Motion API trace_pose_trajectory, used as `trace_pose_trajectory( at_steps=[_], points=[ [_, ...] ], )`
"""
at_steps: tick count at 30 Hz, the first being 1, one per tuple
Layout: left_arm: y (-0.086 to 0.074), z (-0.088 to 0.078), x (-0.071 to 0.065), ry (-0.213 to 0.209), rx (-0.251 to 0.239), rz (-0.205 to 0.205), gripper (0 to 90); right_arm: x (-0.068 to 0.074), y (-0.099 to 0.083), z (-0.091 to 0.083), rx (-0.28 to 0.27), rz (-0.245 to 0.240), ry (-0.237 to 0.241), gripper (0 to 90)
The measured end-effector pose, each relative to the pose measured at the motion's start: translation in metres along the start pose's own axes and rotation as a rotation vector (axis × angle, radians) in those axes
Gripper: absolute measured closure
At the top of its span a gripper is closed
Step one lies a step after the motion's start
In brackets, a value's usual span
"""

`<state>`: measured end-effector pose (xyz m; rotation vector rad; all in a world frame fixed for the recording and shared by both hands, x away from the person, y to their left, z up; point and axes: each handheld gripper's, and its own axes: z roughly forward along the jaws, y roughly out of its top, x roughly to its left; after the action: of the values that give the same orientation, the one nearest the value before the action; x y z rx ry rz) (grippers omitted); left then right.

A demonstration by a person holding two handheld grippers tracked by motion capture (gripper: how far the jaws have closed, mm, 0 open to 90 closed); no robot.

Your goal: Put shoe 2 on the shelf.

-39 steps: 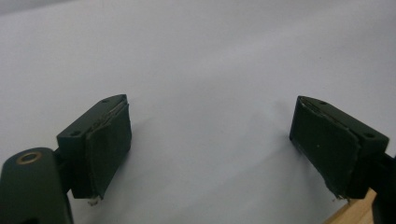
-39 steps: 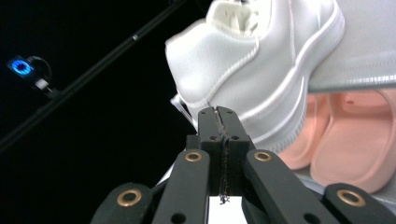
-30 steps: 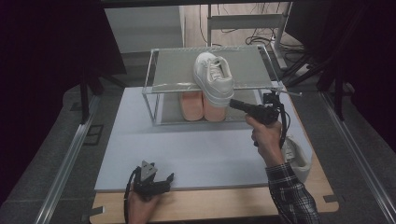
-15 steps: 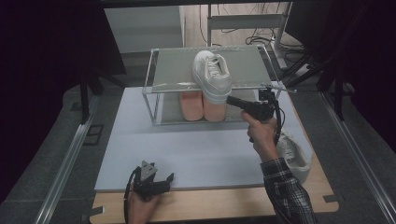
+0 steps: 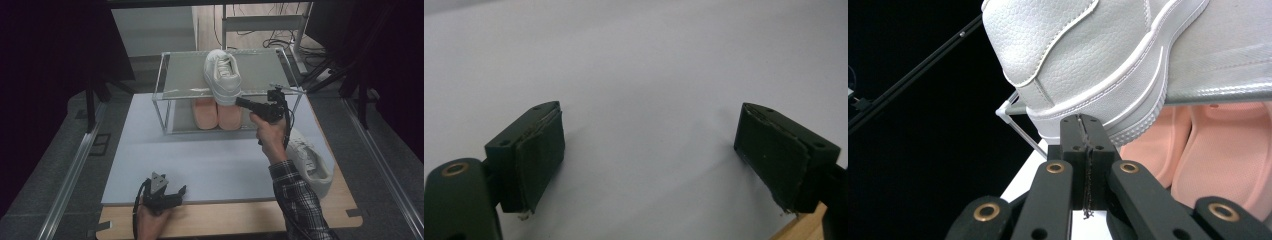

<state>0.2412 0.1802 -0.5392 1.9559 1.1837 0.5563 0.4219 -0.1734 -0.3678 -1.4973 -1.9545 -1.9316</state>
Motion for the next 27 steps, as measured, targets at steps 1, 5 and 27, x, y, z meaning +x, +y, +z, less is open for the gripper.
trace_pose_trajectory(
  at_steps=[1, 5, 27],
  points=[
    [0.000, 0.000, 0.000, 0.000, -0.001, 0.000, 12.9, 0.000, 0.001, 0.003, -0.003, 0.000, -0.002, 90.0],
    [0.000, 0.000, 0.000, 0.000, -0.004, -0.003, 12.9, 0.001, 0.002, 0.012, -0.002, 0.001, -0.010, 90.0],
    [0.000, 0.000, 0.000, 0.001, -0.001, 0.000, 12.9, 0.012, 0.003, 0.051, -0.007, -0.012, -0.033, 89.8]
  ],
)
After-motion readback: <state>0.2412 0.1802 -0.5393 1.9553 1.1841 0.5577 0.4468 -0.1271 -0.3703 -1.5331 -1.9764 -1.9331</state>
